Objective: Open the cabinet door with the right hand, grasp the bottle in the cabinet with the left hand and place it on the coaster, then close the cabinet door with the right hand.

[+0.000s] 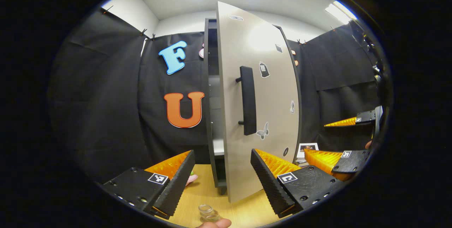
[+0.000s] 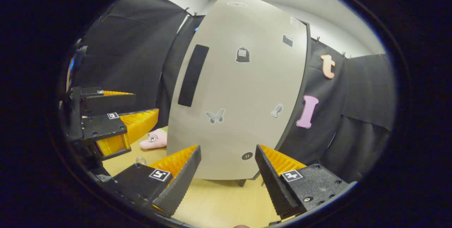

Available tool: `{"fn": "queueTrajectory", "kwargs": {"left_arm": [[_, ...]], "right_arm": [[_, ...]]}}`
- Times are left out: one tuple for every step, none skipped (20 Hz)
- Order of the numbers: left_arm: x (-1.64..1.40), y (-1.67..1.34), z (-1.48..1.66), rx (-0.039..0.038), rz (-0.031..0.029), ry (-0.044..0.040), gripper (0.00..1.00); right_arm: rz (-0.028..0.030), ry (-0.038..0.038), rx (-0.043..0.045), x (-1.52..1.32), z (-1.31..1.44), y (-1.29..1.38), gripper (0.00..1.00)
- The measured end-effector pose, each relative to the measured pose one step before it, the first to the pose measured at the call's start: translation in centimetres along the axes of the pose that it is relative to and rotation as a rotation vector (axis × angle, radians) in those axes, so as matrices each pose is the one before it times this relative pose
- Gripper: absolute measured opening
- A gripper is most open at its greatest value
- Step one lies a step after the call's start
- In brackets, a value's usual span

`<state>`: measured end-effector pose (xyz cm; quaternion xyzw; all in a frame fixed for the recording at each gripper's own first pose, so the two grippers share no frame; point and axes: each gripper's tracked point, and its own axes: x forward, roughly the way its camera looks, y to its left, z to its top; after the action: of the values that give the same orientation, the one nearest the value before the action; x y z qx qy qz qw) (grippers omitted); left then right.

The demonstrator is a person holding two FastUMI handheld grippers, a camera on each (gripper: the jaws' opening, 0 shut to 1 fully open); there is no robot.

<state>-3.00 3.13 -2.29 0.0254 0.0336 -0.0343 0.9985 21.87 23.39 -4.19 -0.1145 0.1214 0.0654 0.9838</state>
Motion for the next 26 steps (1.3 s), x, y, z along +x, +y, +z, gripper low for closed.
{"fn": "queueTrajectory", "kwargs": {"left_arm": [[0.072, -0.897, 0.784, -0.00624, -0.01690, -0.02702, 0.96], [0.333, -0.193, 1.080, 0.00504, -0.00389, -0.04480, 0.96], [0.235, 0.072, 1.060, 0.00391, 0.00694, -0.03833, 0.96], [0.357, -0.906, 0.457, -0.01708, -0.02163, -0.00967, 0.96], [0.171, -1.235, -0.617, -0.03039, -0.01437, 0.02074, 0.95], [0.111, -1.017, -0.641, -0.02516, -0.01328, 0.02244, 0.95], [0.241, -0.732, -0.211, -0.00149, -0.01123, 0.00665, 0.95], [0.483, 0.070, 0.422, 0.01744, 0.00120, -0.00665, 0.95], [0.262, -0.113, 0.226, 0.01513, 0.00204, -0.00283, 0.95], [0.178, -0.240, 0.090, 0.00301, 0.00119, -0.00074, 1.00], [0.248, -0.348, 0.070, -0.00311, -0.00298, -0.00272, 0.95], [0.162, -0.599, 0.140, -0.00141, -0.00493, -0.00272, 0.95], [0.085, -0.251, -0.069, 0.01311, -0.00245, 0.00159, 0.95], [0.062, -0.187, 0.017, 0.01251, 0.00081, -0.00013, 0.95], [0.181, -0.340, -0.012, 0.00540, -0.00483, -0.00428, 0.95], [0.058, -0.208, 0.117, 0.00345, -0.00282, -0.00524, 0.95], [-0.017, -0.268, 0.044, 0.00186, -0.00683, -0.00475, 0.95], [0.076, -0.307, 0.094, 0.00286, -0.00644, -0.00217, 0.95], [0.102, -0.208, -0.094, 0.00326, -0.00530, 0.00214, 0.95], [0.164, -0.128, -0.235, -0.00011, -0.00399, 0.00684, 0.95], [0.029, -0.003, -0.177, -0.00160, -0.00086, 0.00764, 0.95], [0.078, 0.006, -0.012, -0.00213, 0.00206, 0.00290, 0.95], [0.052, 0.015, -0.004, -0.00251, 0.00162, 0.00068, 0.95], [0.126, 0.020, -0.134, -0.00292, -0.00057, 0.00515, 0.96], [0.006, 0.000, -0.134, -0.00156, 0.00239, 0.00569, 0.95], [0.040, 0.056, 0.015, -0.00132, 0.00172, 0.00302, 0.95]], "right_arm": [[0.02822, 0.00531, 0.02711, 0.286, -0.397, 0.103, 0.99], [0.01933, -0.00314, 0.02916, 0.129, -0.138, -0.193, 0.99], [0.00263, -0.00926, 0.02493, -0.092, 0.228, -0.753, 0.99], [-0.00614, -0.00631, 0.01787, -0.025, 0.305, -0.877, 0.99], [0.00039, -0.00370, 0.01332, 0.199, 0.158, -0.708, 0.99], [-0.00437, -0.00686, 0.00826, 0.018, 0.167, -0.677, 0.99], [-0.01170, -0.01170, 0.00250, -0.021, 0.172, -0.857, 0.99], [0.00072, -0.01540, 0.00400, 0.105, 0.256, -0.536, 0.99], [0.01405, -0.01352, 0.01733, 0.339, 0.124, -0.182, 0.98], [0.02450, -0.00692, 0.03006, 0.247, 0.065, 0.012, 0.99], [0.04683, 0.00391, 0.03654, 0.276, -0.143, 0.543, 0.99], [0.04751, 0.01478, 0.03506, 0.241, -0.333, 0.704, 0.98], [0.02519, 0.02107, 0.01673, 0.000, -0.303, 0.166, 1.00], [0.00378, 0.01498, 0.00615, -0.048, -0.124, -0.242, 0.99], [0.00653, -0.00115, 0.00526, 0.058, 0.149, -0.126, 0.99], [0.00650, -0.00539, -0.00162, 0.054, 0.257, 0.008, 0.99], [0.03171, -0.00562, 0.00069, 0.092, 0.111, 0.640, 0.99], [0.01833, 0.00160, -0.00105, 0.030, -0.069, 0.438, 0.99], [0.00004, 0.00020, -0.01386, -0.085, 0.161, -0.042, 1.00], [-0.00327, -0.00423, -0.01283, -0.047, 0.321, -0.161, 1.00], [-0.00476, -0.00425, -0.00768, 0.050, 0.083, -0.124, 1.00], [-0.00331, 0.00141, -0.00331, 0.013, -0.081, -0.178, 1.00], [-0.00196, 0.00416, -0.00070, 0.016, -0.078, -0.114, 0.99], [-0.00533, 0.00494, -0.00011, 0.081, -0.205, -0.185, 1.00], [-0.00721, 0.00796, 0.00153, 0.051, -0.135, -0.238, 1.00], [-0.00572, 0.00531, 0.00473, -0.064, -0.184, -0.171, 1.00]]}}
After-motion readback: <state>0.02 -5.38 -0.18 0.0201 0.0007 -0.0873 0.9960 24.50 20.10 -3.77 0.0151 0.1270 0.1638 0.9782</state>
